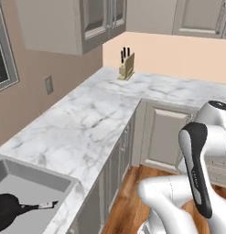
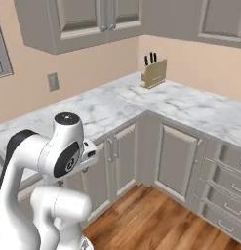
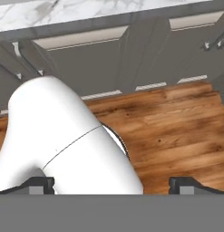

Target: Move the pot and pan from the stove into the sink.

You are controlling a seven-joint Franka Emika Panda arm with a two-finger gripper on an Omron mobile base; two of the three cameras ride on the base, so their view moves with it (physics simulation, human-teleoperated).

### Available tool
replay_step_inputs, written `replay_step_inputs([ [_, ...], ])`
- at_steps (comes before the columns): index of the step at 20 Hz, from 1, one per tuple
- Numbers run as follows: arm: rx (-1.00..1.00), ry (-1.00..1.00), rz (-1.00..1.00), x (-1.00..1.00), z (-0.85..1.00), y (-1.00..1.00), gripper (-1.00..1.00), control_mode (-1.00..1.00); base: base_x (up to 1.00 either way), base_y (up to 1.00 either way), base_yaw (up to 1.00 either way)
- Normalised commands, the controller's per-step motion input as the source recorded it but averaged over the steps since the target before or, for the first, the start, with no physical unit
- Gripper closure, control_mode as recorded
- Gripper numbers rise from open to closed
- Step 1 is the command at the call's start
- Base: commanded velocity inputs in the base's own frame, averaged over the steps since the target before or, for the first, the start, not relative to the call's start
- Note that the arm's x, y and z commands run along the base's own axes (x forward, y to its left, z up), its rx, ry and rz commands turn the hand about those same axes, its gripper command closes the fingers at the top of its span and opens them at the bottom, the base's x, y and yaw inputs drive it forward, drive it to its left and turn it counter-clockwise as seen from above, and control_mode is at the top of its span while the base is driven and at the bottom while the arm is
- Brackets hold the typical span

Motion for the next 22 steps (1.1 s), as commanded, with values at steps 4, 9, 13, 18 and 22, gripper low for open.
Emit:
replay_step_inputs([
  [4, 0.0, 0.0, 0.0, 0.0, 0.0, 0.0, -1.0, 1.0, 0.01, -0.37, -0.36],
  [9, 0.0, 0.0, 0.0, 0.0, 0.0, 0.0, -1.0, 1.0, 0.0, -0.39, -0.33],
  [13, 0.0, 0.0, 0.0, 0.0, 0.0, 0.0, -1.0, 1.0, -0.02, -0.5, -0.28],
  [18, 0.0, 0.0, 0.0, 0.0, 0.0, 0.0, -1.0, 1.0, -0.02, -0.52, -0.28],
  [22, 0.0, 0.0, 0.0, 0.0, 0.0, 0.0, -1.0, 1.0, -0.02, -0.55, -0.29],
])
